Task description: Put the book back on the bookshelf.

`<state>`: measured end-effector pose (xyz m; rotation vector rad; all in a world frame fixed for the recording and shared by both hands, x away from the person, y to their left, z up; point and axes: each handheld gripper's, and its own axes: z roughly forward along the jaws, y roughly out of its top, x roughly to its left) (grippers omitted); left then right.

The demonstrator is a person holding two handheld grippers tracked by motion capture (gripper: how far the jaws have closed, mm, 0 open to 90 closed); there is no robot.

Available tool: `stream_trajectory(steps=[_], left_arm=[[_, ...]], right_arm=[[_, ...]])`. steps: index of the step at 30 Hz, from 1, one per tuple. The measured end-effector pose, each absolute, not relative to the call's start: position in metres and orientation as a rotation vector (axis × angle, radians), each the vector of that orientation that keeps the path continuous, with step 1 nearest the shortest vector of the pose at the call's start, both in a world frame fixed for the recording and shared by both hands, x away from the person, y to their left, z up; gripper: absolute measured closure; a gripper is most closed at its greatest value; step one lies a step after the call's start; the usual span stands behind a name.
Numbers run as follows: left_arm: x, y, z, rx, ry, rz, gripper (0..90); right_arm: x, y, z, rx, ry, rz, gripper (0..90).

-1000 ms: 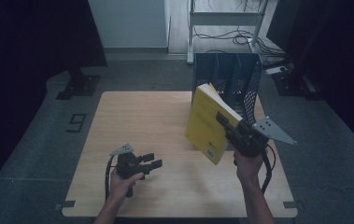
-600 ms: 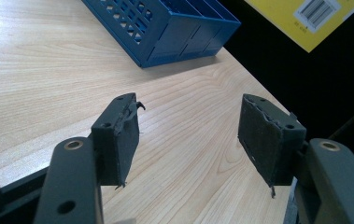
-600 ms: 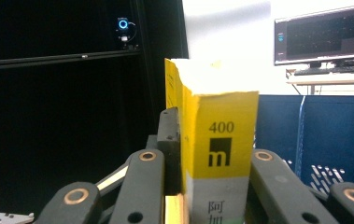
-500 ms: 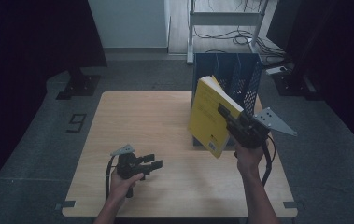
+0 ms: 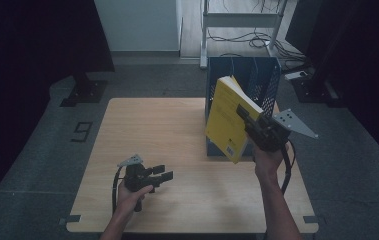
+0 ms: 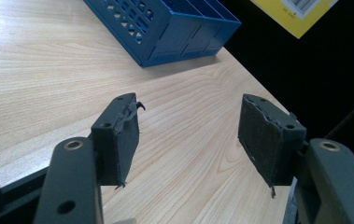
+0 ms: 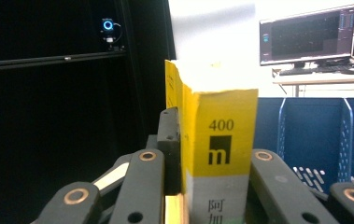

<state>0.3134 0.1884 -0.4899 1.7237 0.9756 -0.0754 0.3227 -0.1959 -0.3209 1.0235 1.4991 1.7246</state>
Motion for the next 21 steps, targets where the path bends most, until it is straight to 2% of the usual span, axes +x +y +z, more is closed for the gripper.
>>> stream_trajectory(steps=[21], left_arm=[[0.313,0.189,-0.49,1.722,0.977,-0.078,38.1]], right_arm=[[0.349,-0.195,-0.329,1.067,1.485,1.653,74.8]])
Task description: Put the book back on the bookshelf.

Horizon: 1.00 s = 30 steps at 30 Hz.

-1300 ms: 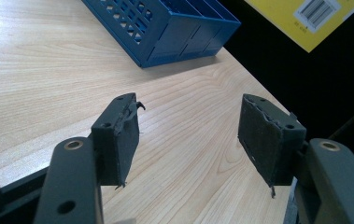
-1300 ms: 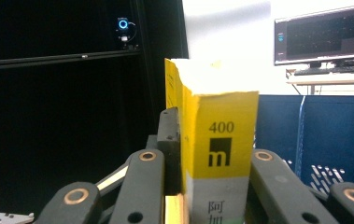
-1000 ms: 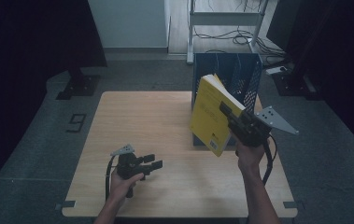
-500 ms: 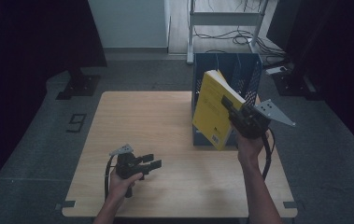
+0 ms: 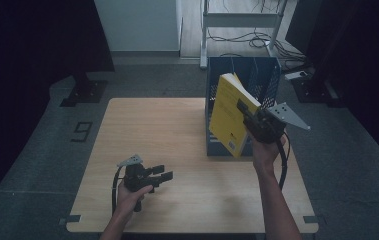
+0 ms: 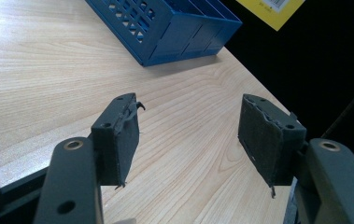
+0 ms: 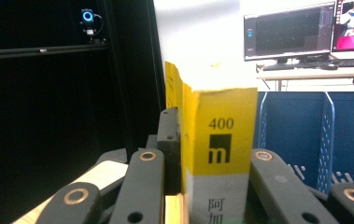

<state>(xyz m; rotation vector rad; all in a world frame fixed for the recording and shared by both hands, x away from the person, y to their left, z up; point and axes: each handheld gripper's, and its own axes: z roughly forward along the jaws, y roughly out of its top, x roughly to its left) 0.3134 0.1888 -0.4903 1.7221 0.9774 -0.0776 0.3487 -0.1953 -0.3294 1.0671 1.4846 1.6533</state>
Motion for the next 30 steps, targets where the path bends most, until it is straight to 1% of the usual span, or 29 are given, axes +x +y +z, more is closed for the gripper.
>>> stream_trajectory(steps=[30], left_arm=[[0.313,0.187,-0.494,1.734,0.982,-0.086,38.1]], right_arm=[[0.378,-0.189,-0.332,1.084,1.473,1.575,74.7]])
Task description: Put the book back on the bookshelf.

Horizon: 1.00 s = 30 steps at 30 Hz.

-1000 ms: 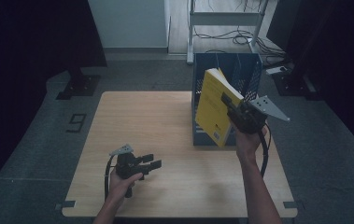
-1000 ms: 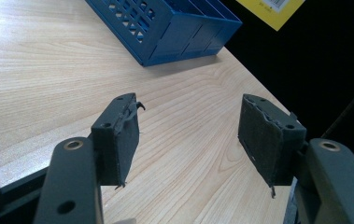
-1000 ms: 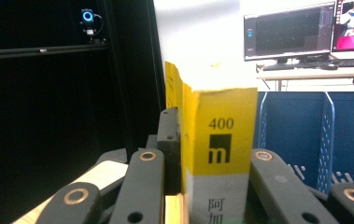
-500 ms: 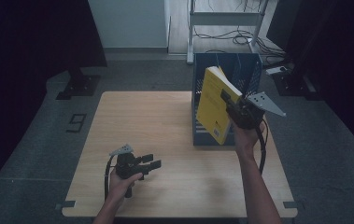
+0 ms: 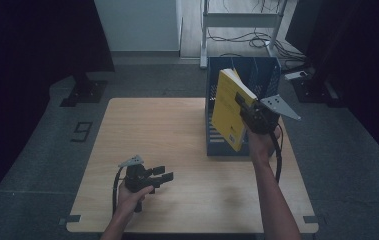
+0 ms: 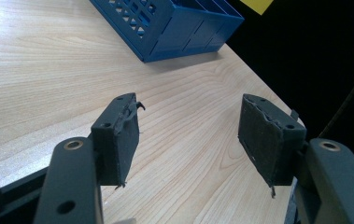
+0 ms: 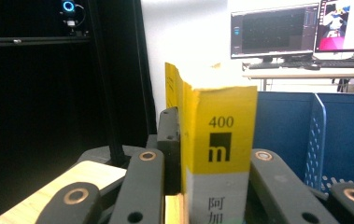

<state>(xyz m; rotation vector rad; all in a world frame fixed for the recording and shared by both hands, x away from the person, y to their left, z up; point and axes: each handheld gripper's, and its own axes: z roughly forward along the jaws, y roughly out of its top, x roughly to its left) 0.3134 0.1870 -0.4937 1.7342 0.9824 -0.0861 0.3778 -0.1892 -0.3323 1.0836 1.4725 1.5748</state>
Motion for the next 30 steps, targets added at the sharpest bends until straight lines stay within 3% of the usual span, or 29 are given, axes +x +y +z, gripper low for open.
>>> stream_trajectory(steps=[30], left_arm=[[0.313,0.184,-0.499,1.753,0.984,-0.101,38.1]], right_arm=[[0.409,-0.18,-0.334,1.126,1.449,1.53,74.7]])
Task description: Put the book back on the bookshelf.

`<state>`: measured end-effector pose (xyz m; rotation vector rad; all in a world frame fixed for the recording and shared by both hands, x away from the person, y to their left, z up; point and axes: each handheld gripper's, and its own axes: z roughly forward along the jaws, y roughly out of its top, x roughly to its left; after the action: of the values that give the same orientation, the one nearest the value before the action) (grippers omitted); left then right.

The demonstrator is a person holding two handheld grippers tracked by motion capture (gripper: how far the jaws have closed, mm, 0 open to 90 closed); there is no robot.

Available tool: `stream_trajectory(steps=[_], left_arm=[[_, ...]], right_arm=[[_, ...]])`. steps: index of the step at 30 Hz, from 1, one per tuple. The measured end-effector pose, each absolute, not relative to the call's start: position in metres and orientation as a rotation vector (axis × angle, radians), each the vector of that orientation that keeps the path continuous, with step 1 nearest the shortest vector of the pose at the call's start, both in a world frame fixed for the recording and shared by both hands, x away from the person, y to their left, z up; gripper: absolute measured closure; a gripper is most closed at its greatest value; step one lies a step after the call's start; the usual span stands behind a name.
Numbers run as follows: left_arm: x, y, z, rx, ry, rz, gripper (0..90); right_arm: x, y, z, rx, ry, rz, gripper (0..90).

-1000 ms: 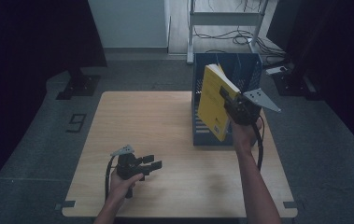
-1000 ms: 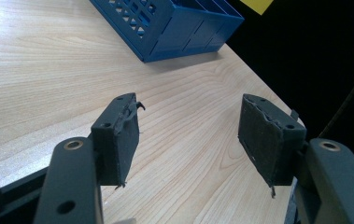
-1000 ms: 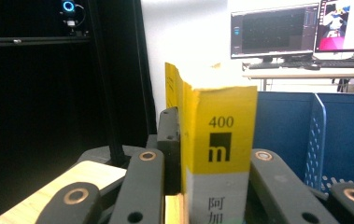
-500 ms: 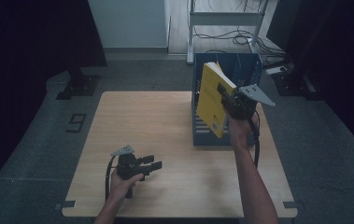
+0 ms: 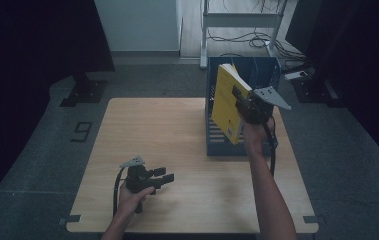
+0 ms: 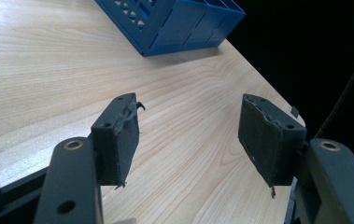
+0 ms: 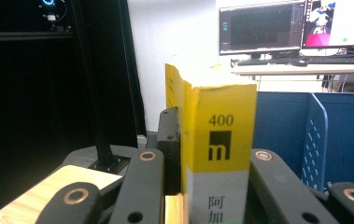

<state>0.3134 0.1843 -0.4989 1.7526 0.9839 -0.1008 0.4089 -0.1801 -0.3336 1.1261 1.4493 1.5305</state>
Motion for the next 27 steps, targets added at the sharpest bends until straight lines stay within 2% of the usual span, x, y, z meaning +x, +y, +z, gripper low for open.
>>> stream_trajectory(steps=[27], left_arm=[[0.314,0.188,-0.5,1.745,0.989,-0.101,38.1]], right_arm=[[0.44,-0.171,-0.35,1.171,1.422,1.475,74.7]])
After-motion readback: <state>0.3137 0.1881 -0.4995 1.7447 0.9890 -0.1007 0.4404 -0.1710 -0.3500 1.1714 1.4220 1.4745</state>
